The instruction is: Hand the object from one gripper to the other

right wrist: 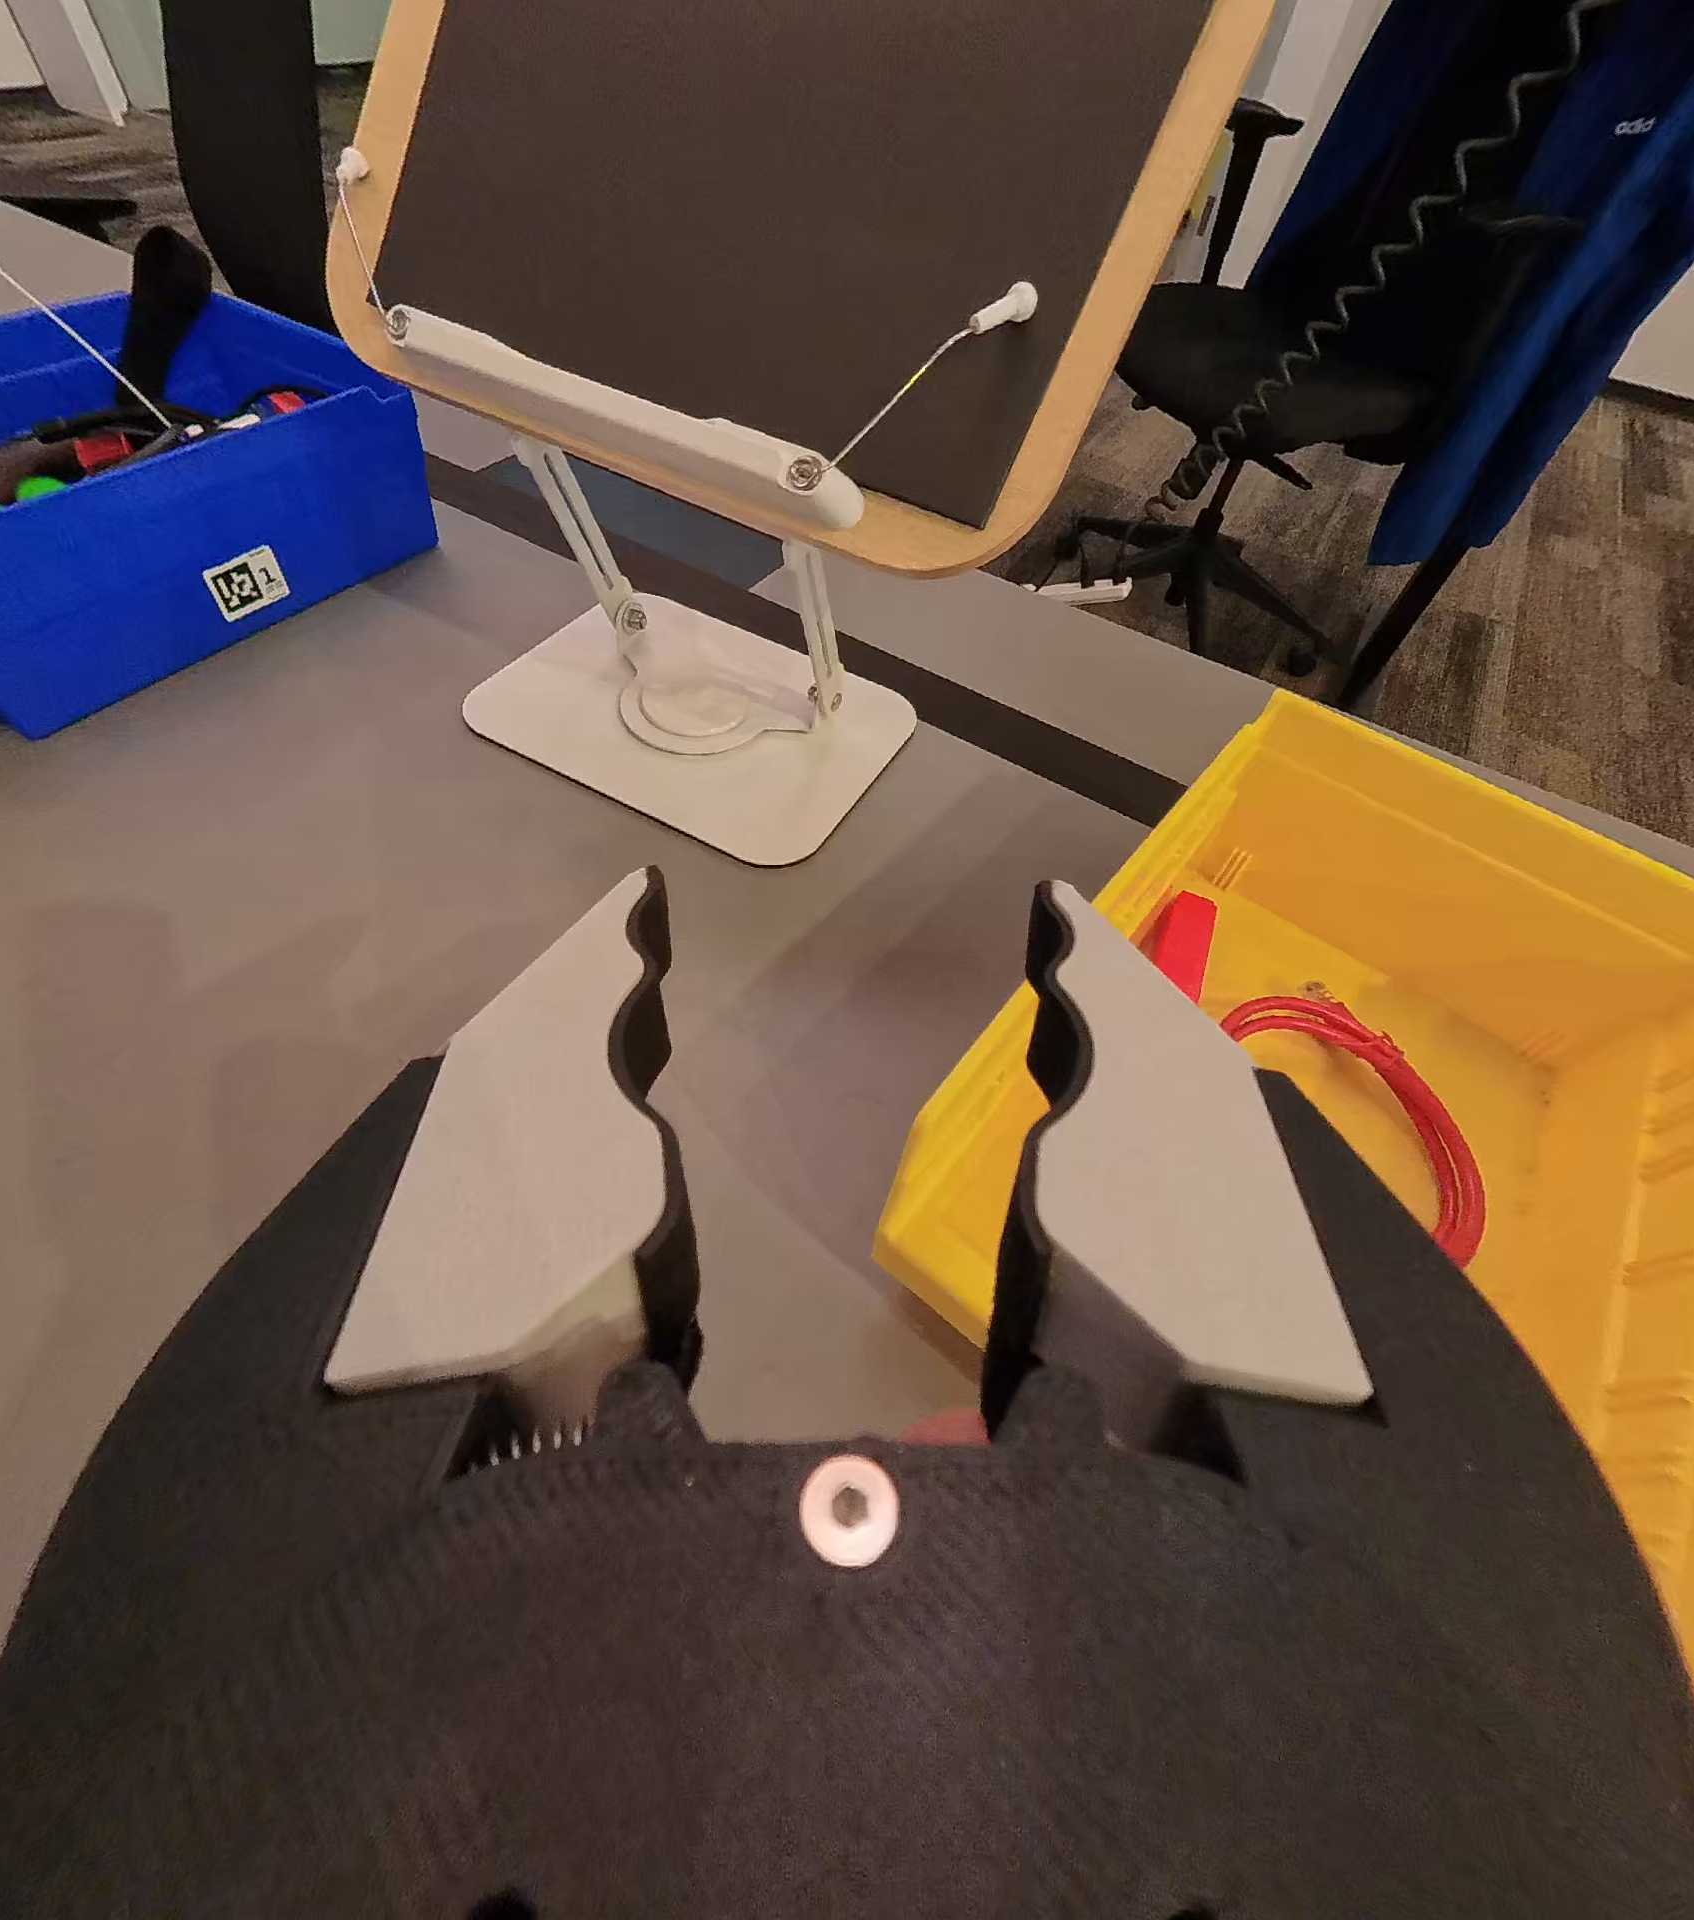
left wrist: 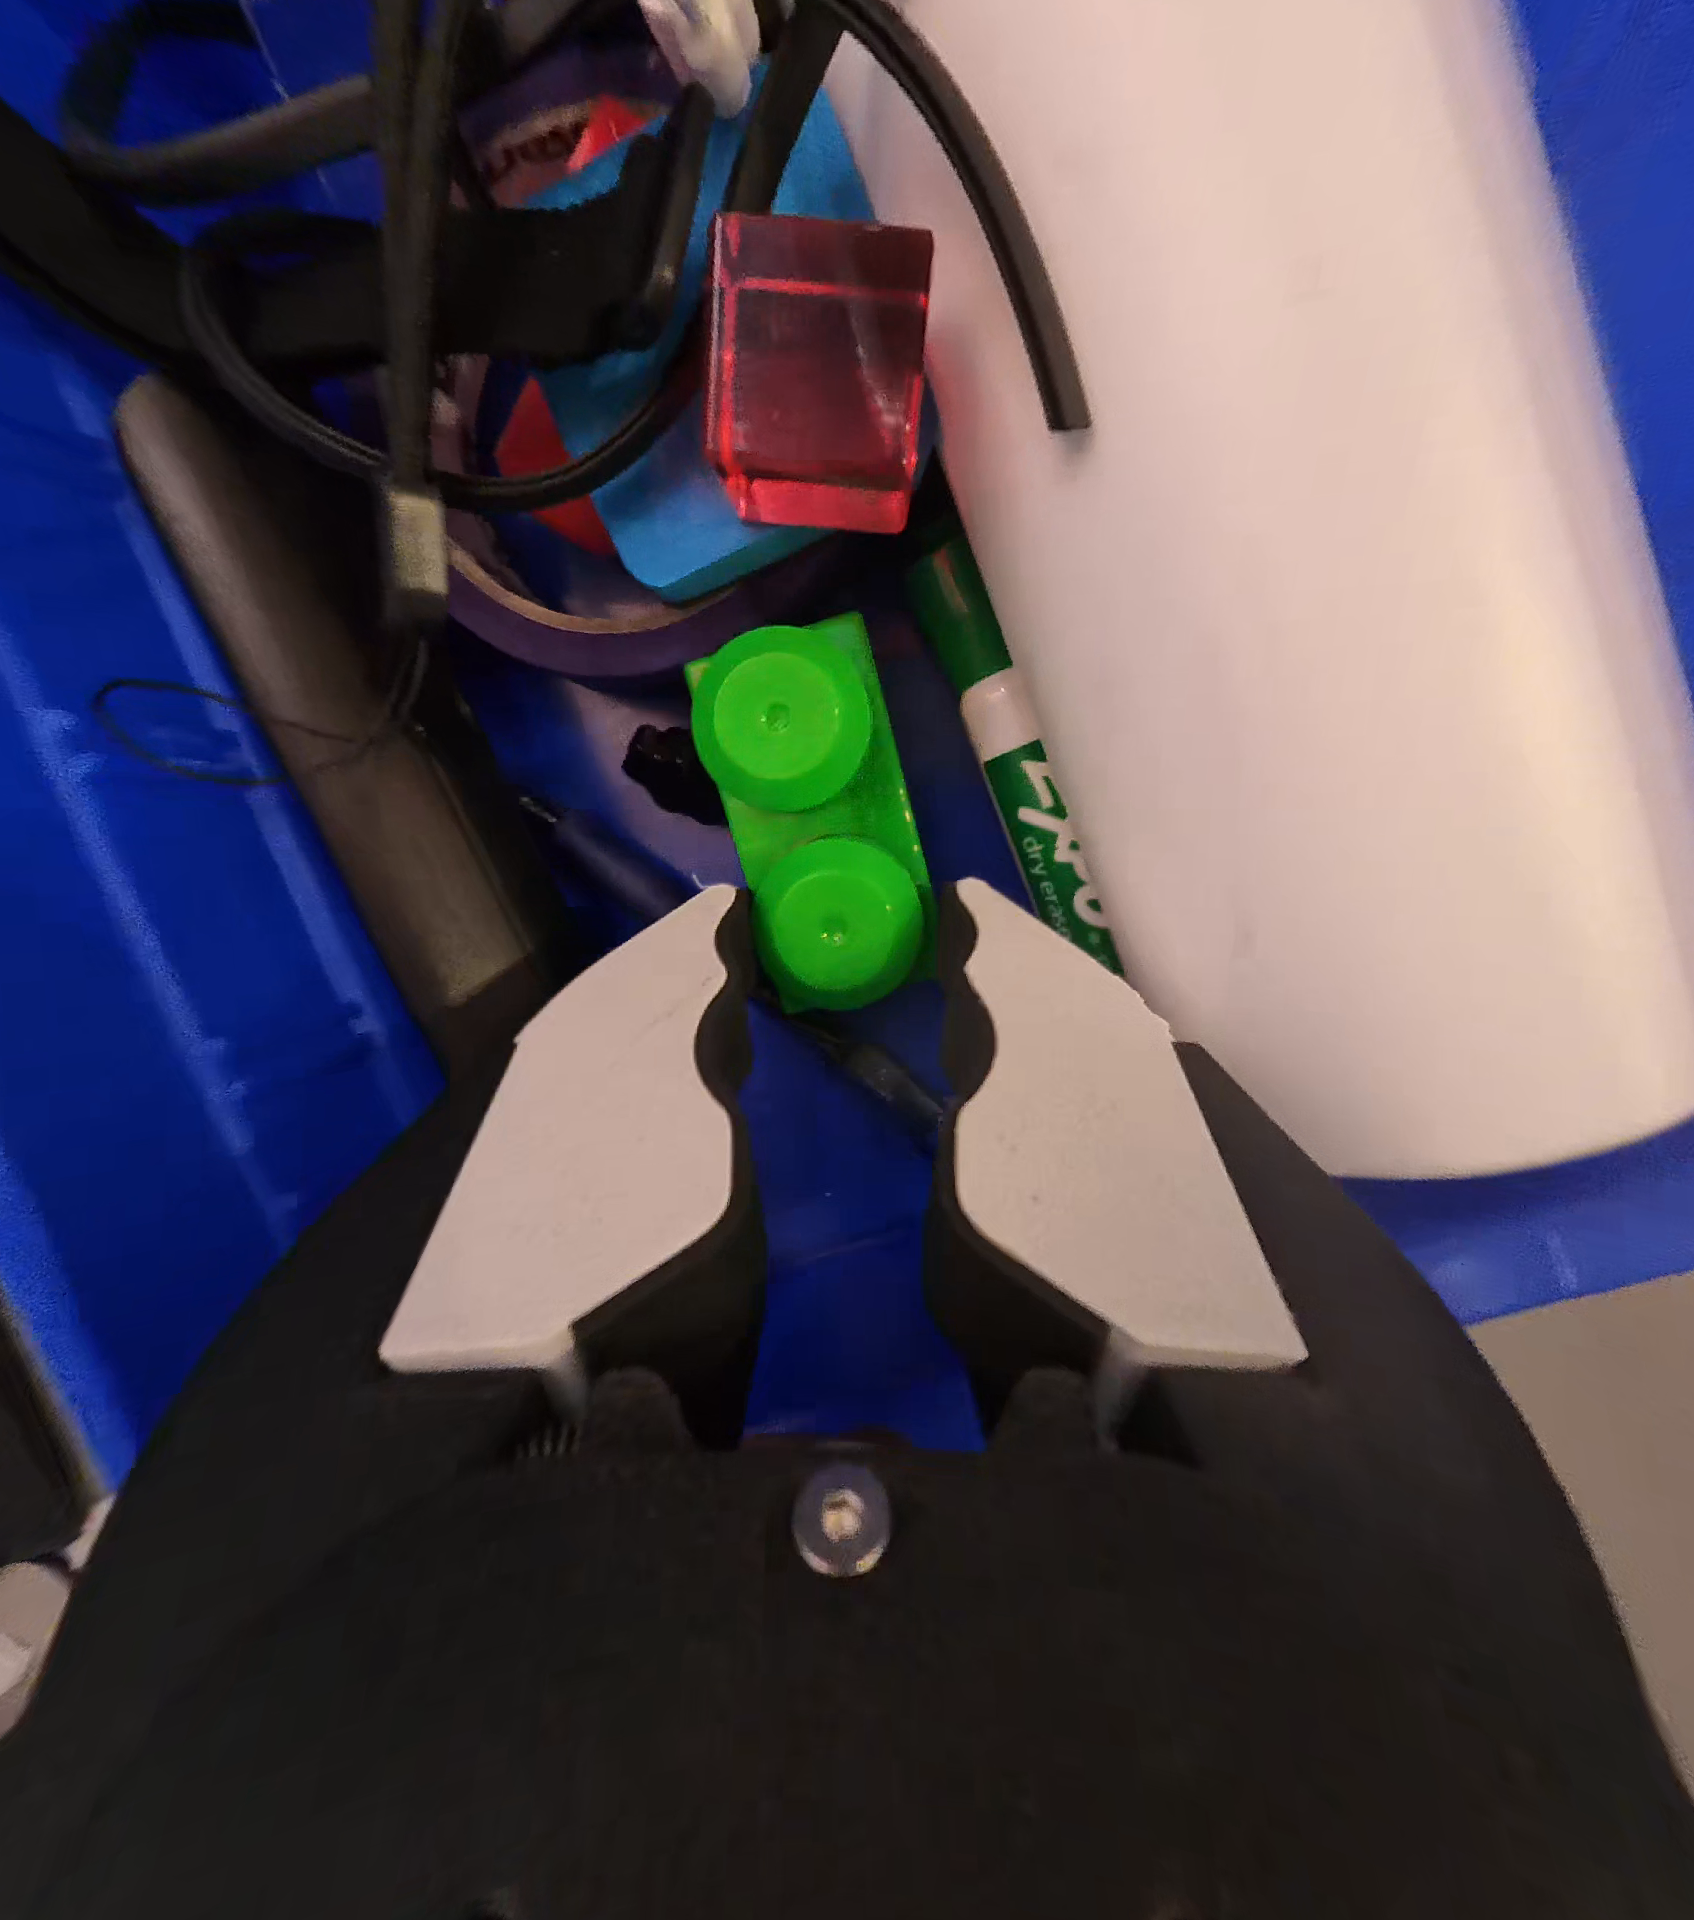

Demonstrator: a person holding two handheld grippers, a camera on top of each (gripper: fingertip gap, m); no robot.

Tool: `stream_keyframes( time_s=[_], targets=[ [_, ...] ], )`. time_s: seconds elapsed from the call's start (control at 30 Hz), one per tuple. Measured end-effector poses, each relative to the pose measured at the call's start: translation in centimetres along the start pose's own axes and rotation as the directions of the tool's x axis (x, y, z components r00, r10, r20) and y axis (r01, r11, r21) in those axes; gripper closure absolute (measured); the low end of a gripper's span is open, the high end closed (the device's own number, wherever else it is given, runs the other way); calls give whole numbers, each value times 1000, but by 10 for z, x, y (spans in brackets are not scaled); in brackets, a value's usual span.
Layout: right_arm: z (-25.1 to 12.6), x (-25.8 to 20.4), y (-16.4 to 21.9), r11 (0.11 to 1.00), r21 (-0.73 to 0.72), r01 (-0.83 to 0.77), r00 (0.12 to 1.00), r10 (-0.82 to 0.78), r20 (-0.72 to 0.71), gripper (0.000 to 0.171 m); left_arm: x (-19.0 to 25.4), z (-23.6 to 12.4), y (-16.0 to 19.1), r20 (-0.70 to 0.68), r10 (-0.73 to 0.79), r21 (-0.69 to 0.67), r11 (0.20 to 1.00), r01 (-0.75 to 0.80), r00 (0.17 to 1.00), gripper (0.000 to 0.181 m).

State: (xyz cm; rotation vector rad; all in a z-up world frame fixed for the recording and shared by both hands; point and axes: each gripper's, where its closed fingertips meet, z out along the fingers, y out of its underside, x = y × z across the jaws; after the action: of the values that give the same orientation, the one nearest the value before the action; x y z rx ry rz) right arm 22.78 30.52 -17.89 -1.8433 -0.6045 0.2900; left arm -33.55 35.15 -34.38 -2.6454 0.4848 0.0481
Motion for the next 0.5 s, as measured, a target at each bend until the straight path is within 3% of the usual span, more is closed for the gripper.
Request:
stream_keyframes(
  time_s=[0.23, 0.4, 0.5],
  targets=[
    [-3, -33, -22, 995, 70, 76, 993, -82, 86, 103, 2, -51, -9, 9, 49, 139, 989, -50, 999, 148],
    [-2, -112, -45, 974, 156, 166, 919, -210, 333, 101, 51, -107, -21, -75, 232, 267, 942, -205, 970, 149],
    [-1, -173, -53, 968, 193, 163, 798, -244, 551, 98, 110, -140, -26, -188, 407, 353, 877, -325, 894, 148]
  ],
)
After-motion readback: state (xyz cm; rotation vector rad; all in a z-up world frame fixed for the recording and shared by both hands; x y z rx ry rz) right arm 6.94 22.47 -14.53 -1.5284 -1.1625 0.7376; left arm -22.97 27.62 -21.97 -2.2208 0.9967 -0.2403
